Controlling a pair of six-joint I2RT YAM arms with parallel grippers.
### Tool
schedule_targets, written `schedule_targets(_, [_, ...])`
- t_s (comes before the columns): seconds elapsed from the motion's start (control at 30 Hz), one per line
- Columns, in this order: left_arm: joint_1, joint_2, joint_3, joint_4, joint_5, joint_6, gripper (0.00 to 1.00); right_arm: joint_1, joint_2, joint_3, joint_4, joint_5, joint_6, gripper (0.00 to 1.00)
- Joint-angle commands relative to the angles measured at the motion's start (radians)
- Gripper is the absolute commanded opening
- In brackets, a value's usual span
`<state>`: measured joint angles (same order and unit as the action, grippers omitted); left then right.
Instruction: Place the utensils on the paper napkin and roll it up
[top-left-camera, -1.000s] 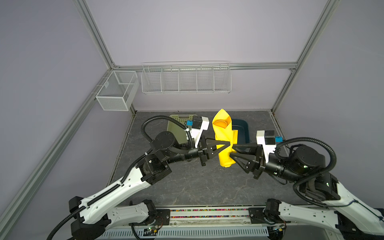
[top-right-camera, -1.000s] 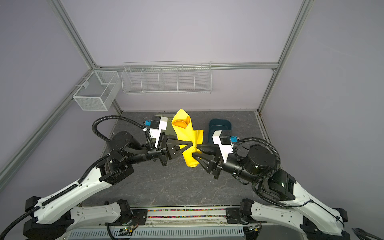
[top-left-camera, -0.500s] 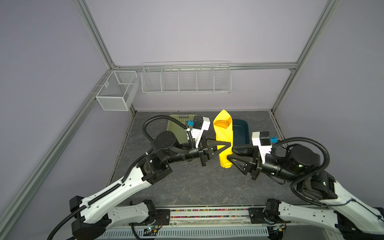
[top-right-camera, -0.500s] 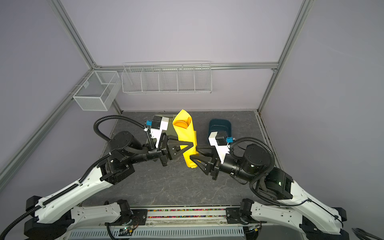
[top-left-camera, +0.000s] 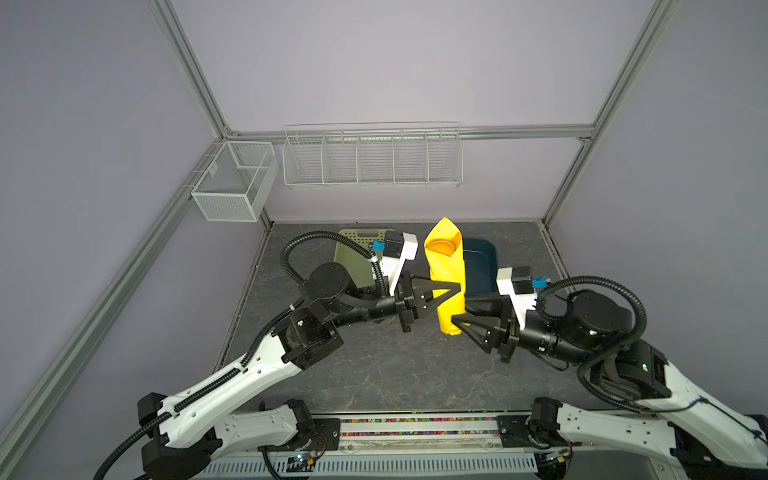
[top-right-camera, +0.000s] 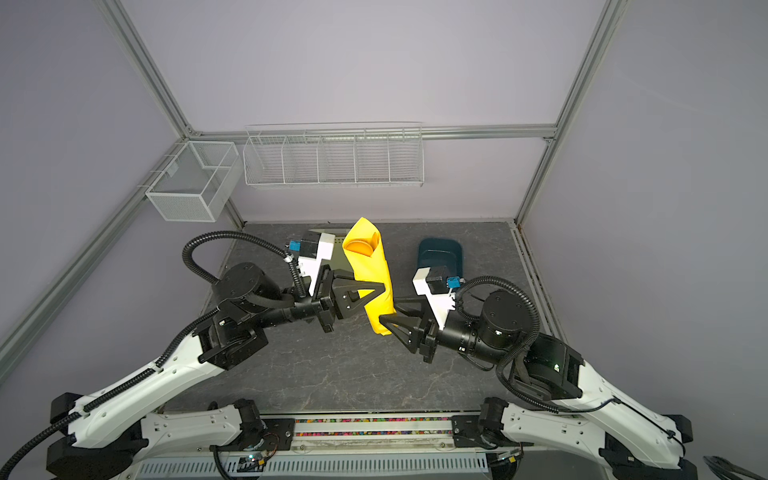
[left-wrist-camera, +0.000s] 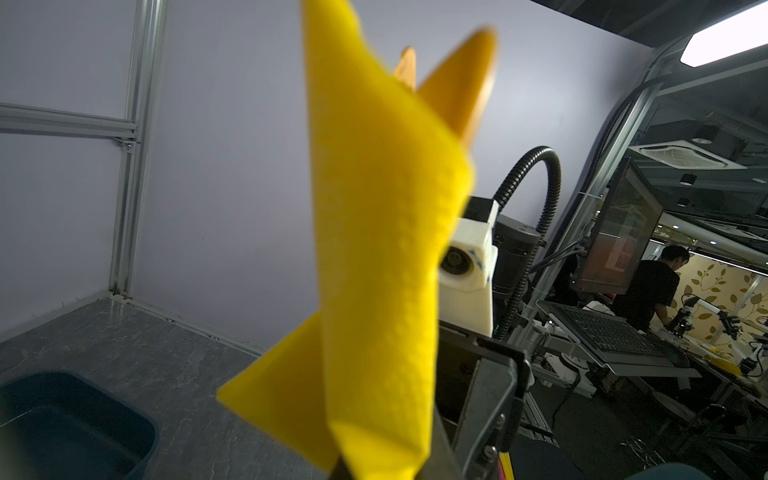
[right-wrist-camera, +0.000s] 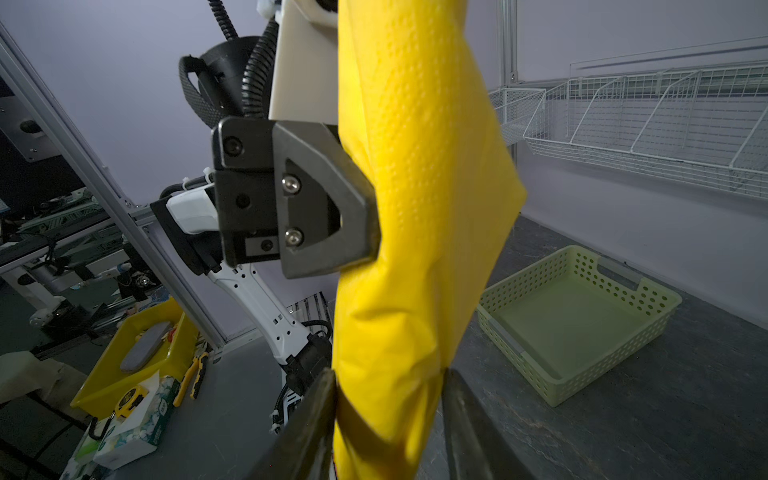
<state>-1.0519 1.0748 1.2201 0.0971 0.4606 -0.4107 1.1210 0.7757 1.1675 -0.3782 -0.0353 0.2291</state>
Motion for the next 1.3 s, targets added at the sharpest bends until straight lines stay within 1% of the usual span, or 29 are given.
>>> schedule_targets(0.0, [0.004, -0.027, 0.029, 0.046, -0.019, -0.003, 0.0, 0.001, -0.018, -0.02, -0.02, 0.001, 0.004, 0.44])
schedule_targets(0.07, [0.004, -0.031, 0.027, 0.048, -0.02, -0.006, 0.0, 0.0, -0.027, -0.027, -0.021, 0.003, 0.007, 0.44])
schedule_targets(0.2, [0.004, -0.03, 0.025, 0.052, -0.021, -0.007, 0.0, 0.002, -0.038, -0.031, -0.013, -0.01, 0.008, 0.37])
schedule_targets(0.37, [0.004, -0.022, 0.027, 0.06, -0.01, -0.014, 0.0, 0.001, -0.056, -0.035, 0.0, 0.002, 0.014, 0.36])
schedule_targets(0.53, [0.004, -0.028, 0.023, 0.062, -0.016, -0.014, 0.0, 0.001, -0.075, -0.044, 0.012, 0.005, 0.016, 0.3])
schedule_targets(0.57, [0.004, -0.029, 0.022, 0.064, -0.016, -0.014, 0.0, 0.001, -0.077, -0.045, 0.01, 0.006, 0.013, 0.27])
schedule_targets(0.6, [0.004, -0.031, 0.022, 0.066, -0.015, -0.015, 0.0, 0.001, -0.078, -0.047, 0.01, 0.004, 0.015, 0.2])
schedule_targets(0.63, [0.004, -0.031, 0.022, 0.068, -0.014, -0.016, 0.0, 0.001, -0.078, -0.049, 0.011, 0.0, 0.014, 0.17])
schedule_targets(0.7, [0.004, -0.031, 0.022, 0.07, -0.009, -0.018, 0.0, 0.001, -0.076, -0.051, 0.015, -0.011, 0.015, 0.14])
schedule_targets(0.73, [0.004, -0.03, 0.022, 0.072, -0.009, -0.02, 0.0, 0.001, -0.075, -0.054, 0.021, -0.023, 0.015, 0.09])
schedule_targets(0.77, [0.004, -0.03, 0.022, 0.073, -0.008, -0.02, 0.0, 0.0, -0.074, -0.055, 0.025, -0.031, 0.014, 0.06])
schedule_targets(0.93, [0.004, -0.035, 0.018, 0.081, -0.007, -0.025, 0.0, 0.001, -0.07, -0.051, 0.025, -0.044, 0.017, 0.06])
schedule_targets(0.97, [0.004, -0.039, 0.016, 0.082, -0.009, -0.024, 0.0, 0.001, -0.069, -0.05, 0.019, -0.03, 0.019, 0.09])
schedule_targets(1.0, [0.004, -0.041, 0.014, 0.079, -0.018, -0.021, 0.0, 0.0, -0.072, -0.046, 0.007, -0.006, 0.026, 0.17])
schedule_targets(1.03, [0.004, -0.045, 0.012, 0.069, -0.035, -0.014, 0.0, 0.001, -0.074, -0.043, -0.002, 0.012, 0.031, 0.23])
schedule_targets(1.1, [0.004, -0.05, 0.017, 0.017, -0.081, 0.014, 0.0, 0.0, -0.088, -0.045, -0.006, 0.026, 0.033, 0.3])
schedule_targets(1.17, [0.004, -0.047, 0.028, -0.049, -0.149, 0.038, 0.0, 0.001, -0.102, -0.049, 0.002, 0.028, 0.037, 0.32])
schedule_targets(1.27, [0.004, -0.046, 0.035, -0.107, -0.245, 0.056, 0.0, 0.0, -0.116, -0.048, 0.014, 0.017, 0.037, 0.33])
